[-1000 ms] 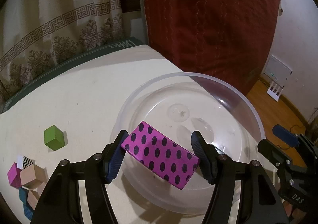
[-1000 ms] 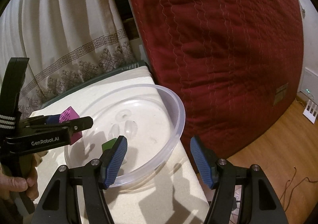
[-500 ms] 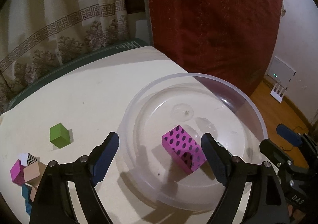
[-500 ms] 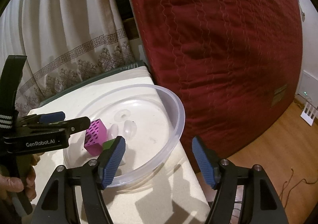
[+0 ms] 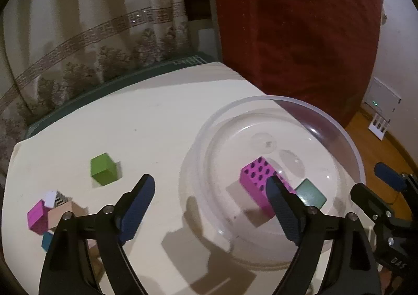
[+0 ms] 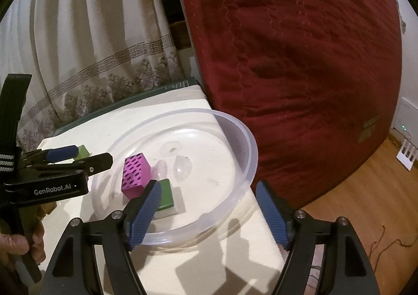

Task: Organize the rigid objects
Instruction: 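Lower the pink dotted brick into the bowl and open the left gripper, then move both open grippers back over the remaining blocks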

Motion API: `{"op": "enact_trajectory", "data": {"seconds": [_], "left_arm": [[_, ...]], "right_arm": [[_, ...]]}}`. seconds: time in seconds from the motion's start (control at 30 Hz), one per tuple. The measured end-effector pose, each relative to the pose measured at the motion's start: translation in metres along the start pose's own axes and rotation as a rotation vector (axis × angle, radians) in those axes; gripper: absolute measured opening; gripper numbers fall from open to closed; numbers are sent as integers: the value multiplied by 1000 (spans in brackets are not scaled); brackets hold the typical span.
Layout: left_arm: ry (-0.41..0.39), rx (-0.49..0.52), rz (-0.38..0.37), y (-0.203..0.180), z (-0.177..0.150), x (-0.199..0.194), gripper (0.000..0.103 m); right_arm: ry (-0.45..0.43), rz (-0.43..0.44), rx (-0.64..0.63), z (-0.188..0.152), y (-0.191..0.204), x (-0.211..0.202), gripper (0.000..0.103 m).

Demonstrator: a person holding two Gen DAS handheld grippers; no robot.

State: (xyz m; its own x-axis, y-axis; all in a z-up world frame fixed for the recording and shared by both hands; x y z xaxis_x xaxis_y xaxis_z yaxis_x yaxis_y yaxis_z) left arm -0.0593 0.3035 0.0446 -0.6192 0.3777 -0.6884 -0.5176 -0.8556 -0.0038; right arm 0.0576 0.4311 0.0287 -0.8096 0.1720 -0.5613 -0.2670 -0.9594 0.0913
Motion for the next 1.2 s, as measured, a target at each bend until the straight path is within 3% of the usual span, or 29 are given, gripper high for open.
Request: {"op": "enact_trajectory", "data": {"seconds": [0.77, 0.9, 1.2], "left_arm": [[-16, -106, 102, 64, -29, -41, 97], [-13, -147, 116, 83, -39, -46, 97], [-19, -233, 138, 122, -54, -64, 97]], "right_arm": [[18, 29, -107, 5, 53, -3, 94], [24, 34, -140, 6, 66, -2, 103], [46, 57, -232, 4, 99, 2, 103]]}}
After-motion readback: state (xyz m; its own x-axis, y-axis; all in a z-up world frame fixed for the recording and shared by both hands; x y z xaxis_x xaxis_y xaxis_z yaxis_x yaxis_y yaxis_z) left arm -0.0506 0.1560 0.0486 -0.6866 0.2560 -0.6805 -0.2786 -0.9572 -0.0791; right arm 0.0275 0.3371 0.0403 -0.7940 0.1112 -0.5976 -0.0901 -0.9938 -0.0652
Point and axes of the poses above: each gripper's, at about its wrist camera, not at the fingertips, and x roughly the way its jaws point, y to its left, z to its top, the point moved 3 cm from there along x, roughly the way its jaws point, and after that the axes turned 6 degrees about -x, right-handed, at the moved point
